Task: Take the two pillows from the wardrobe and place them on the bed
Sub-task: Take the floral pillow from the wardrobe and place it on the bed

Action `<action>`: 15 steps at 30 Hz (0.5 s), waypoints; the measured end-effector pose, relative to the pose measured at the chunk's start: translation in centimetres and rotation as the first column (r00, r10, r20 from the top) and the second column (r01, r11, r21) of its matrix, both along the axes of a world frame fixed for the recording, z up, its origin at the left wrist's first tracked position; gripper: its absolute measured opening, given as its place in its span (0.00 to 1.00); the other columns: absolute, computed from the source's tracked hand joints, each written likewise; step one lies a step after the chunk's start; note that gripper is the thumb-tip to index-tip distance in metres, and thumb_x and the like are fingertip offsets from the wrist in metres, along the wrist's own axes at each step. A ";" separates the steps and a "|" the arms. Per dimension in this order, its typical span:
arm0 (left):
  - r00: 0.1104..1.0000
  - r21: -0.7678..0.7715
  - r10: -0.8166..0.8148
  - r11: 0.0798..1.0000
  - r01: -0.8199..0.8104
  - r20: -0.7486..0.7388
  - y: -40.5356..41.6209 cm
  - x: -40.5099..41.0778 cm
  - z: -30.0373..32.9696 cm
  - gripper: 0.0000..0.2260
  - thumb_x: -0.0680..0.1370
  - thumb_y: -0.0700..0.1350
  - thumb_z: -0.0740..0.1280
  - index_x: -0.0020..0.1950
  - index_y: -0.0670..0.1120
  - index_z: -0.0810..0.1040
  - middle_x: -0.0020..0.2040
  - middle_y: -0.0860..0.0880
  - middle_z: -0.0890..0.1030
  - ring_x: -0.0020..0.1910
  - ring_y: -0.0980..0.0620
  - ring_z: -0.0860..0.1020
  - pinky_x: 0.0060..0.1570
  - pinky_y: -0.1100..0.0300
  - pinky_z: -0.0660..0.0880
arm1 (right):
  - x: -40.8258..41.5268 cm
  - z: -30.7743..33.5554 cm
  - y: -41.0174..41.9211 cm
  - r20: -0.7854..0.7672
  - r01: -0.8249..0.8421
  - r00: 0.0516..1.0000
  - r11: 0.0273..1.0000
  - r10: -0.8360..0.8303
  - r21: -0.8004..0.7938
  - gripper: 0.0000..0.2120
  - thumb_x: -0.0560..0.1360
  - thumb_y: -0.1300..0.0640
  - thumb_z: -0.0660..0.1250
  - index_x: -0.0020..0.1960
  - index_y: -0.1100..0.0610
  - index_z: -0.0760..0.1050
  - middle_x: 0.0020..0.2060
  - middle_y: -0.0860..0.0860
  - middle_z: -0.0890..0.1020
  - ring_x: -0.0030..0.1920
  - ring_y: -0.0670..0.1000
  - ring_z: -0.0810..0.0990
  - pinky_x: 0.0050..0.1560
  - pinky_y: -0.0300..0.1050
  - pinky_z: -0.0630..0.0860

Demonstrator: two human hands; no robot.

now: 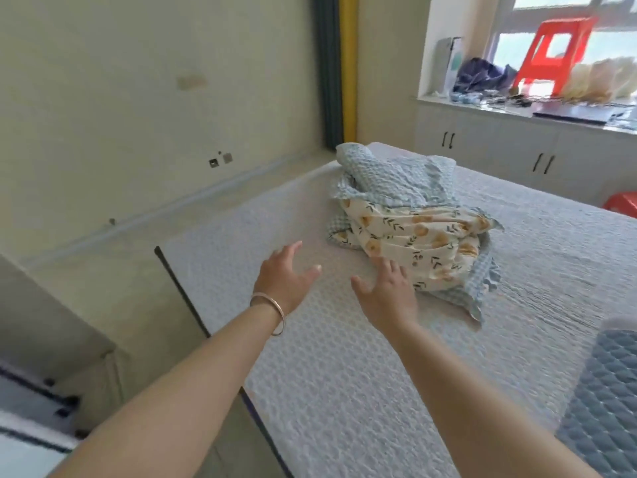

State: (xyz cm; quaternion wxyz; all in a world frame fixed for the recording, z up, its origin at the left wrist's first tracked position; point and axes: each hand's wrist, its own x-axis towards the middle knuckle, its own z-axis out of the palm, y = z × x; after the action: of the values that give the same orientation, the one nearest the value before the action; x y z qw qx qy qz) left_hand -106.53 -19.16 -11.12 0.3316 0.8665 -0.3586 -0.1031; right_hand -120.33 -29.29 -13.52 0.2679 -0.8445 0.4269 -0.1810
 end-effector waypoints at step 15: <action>0.832 0.061 0.541 0.832 -0.551 0.125 22.8 27.1 2.1 0.29 0.75 0.59 0.63 0.73 0.51 0.63 0.70 0.46 0.69 0.68 0.43 0.67 0.65 0.47 0.68 | 32.8 2.8 17.5 0.012 -0.459 0.888 0.887 0.460 -0.050 0.27 0.77 0.41 0.57 0.71 0.53 0.61 0.68 0.51 0.69 0.69 0.52 0.64 0.67 0.49 0.65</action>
State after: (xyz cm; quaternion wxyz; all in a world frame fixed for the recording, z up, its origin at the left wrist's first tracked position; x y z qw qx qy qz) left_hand -79.47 3.66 -9.03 0.2873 0.9515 -0.1075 0.0237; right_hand -87.48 -11.79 -10.68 0.2888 -0.9253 0.2076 -0.1319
